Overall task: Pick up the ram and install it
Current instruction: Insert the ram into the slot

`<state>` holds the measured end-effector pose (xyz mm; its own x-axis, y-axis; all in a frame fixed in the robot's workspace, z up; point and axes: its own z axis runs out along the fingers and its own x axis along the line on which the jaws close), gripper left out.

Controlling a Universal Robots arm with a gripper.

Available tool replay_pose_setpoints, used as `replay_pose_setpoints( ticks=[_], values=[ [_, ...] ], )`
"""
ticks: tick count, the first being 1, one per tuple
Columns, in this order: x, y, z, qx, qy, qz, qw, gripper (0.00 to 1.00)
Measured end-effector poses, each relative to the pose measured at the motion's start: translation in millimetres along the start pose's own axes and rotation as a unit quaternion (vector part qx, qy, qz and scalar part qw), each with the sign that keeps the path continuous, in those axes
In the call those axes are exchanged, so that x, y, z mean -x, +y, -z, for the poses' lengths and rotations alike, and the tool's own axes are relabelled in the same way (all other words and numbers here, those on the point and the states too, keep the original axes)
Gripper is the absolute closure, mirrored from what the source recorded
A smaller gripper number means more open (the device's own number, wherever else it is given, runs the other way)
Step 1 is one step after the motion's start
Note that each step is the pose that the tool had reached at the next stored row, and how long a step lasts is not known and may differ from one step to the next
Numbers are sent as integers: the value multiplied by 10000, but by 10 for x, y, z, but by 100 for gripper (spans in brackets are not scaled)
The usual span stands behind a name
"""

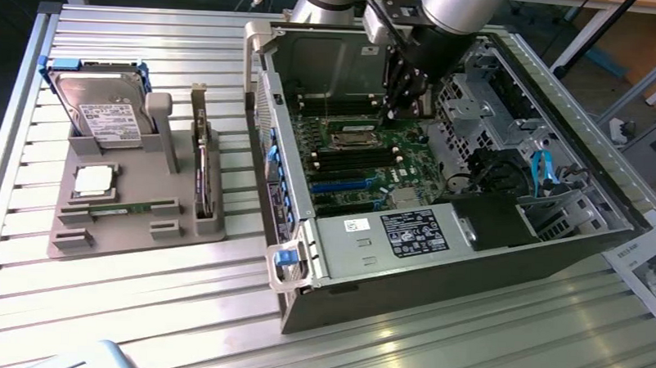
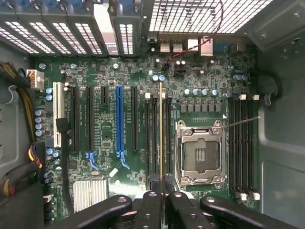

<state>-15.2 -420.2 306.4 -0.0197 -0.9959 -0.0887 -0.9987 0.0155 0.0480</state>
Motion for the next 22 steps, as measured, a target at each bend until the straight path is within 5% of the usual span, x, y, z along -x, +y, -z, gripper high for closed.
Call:
replay_pose_setpoints(
  ticks=[15, 22],
  values=[
    [-38, -20, -422, 0, 0, 0, 10000, 88],
    [-46, -24, -517, 0, 2, -1, 10000, 88]
  ],
)
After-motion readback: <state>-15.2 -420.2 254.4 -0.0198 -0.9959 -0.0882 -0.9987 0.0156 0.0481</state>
